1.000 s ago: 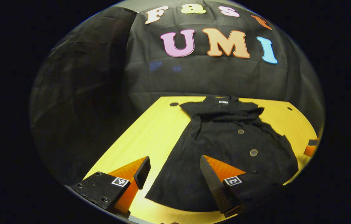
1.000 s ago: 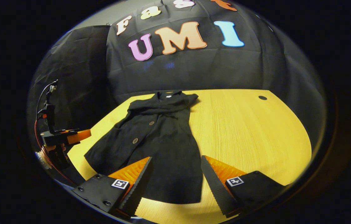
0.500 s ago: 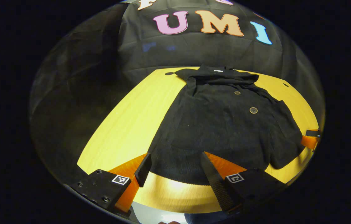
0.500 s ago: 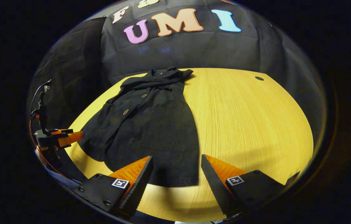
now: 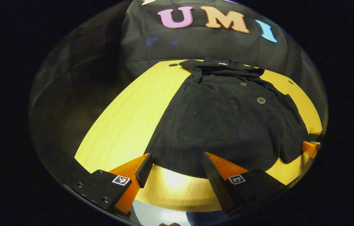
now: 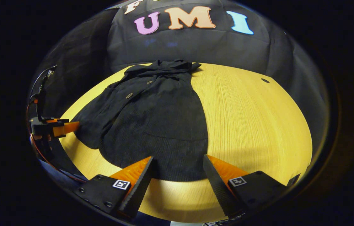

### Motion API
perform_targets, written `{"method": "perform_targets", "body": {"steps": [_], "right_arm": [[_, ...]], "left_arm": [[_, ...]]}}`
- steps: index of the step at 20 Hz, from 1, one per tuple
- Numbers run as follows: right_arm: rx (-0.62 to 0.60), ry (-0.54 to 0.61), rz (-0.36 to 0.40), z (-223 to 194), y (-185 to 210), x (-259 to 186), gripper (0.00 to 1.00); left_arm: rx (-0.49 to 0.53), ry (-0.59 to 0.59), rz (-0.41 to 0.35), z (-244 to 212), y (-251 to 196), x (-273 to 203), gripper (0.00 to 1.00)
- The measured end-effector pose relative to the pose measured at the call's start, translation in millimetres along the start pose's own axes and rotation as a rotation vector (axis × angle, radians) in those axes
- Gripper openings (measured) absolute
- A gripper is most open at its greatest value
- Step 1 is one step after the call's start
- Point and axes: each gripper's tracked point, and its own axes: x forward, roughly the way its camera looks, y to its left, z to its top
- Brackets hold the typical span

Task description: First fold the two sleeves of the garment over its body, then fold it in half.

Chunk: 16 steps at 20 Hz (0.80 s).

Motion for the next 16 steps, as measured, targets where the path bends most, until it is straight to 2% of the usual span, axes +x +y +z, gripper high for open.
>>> {"method": "perform_targets", "body": {"steps": [1,2,3,4,5,6,7,9,11,12,13,14,15,16], "right_arm": [[-0.005,-0.004,-0.005,-1.1,0.4,-1.4,0.98],[-0.007,-0.009,-0.003,-1.0,1.3,-0.8,0.92],[-0.008,-0.016,-0.002,-2.3,1.4,-1.9,0.92],[-0.009,-0.018,0.002,-2.2,1.3,-3.1,0.97],[-0.010,-0.021,0.005,-2.9,1.9,-2.5,0.92],[-0.013,-0.021,0.014,-4.7,5.7,-1.0,0.94],[-0.018,-0.024,0.023,-4.3,8.8,1.1,0.92],[-0.026,-0.023,0.032,-3.7,15.0,1.8,0.63],[-0.030,-0.018,0.045,-5.3,23.8,2.1,0.41],[-0.033,-0.016,0.040,-6.7,24.0,1.7,0.30],[-0.029,-0.007,0.058,-6.3,27.8,0.7,0.31],[-0.021,-0.001,0.053,-6.1,28.6,3.0,0.22],[-0.024,0.009,0.060,-8.0,31.4,3.4,0.17],[-0.029,0.011,0.061,-6.8,30.8,1.3,0.11]], "left_arm": [[-0.001,-0.001,-0.003,0.8,0.6,1.1,0.98],[-0.005,0.001,-0.010,-0.6,-0.1,1.8,0.97],[-0.016,-0.003,-0.035,0.0,-3.3,3.2,0.97],[-0.038,-0.001,-0.052,-1.2,-6.9,2.4,0.93],[-0.060,-0.013,-0.067,-1.3,-8.7,4.0,0.92],[-0.072,-0.017,-0.072,-2.1,-8.9,3.3,0.86],[-0.066,-0.030,-0.080,-1.3,-10.5,3.7,0.84],[-0.047,-0.026,-0.106,-2.8,-17.7,3.3,0.80],[-0.030,-0.014,-0.143,-1.2,-25.6,2.7,0.68],[-0.021,-0.013,-0.155,-1.2,-30.2,3.2,0.53],[-0.014,-0.010,-0.165,-0.4,-34.1,3.2,0.39],[-0.002,-0.011,-0.179,-0.6,-38.5,2.1,0.24],[0.007,-0.011,-0.188,-1.8,-41.0,2.3,0.18],[0.009,-0.010,-0.191,-0.8,-40.5,2.0,0.04]]}}
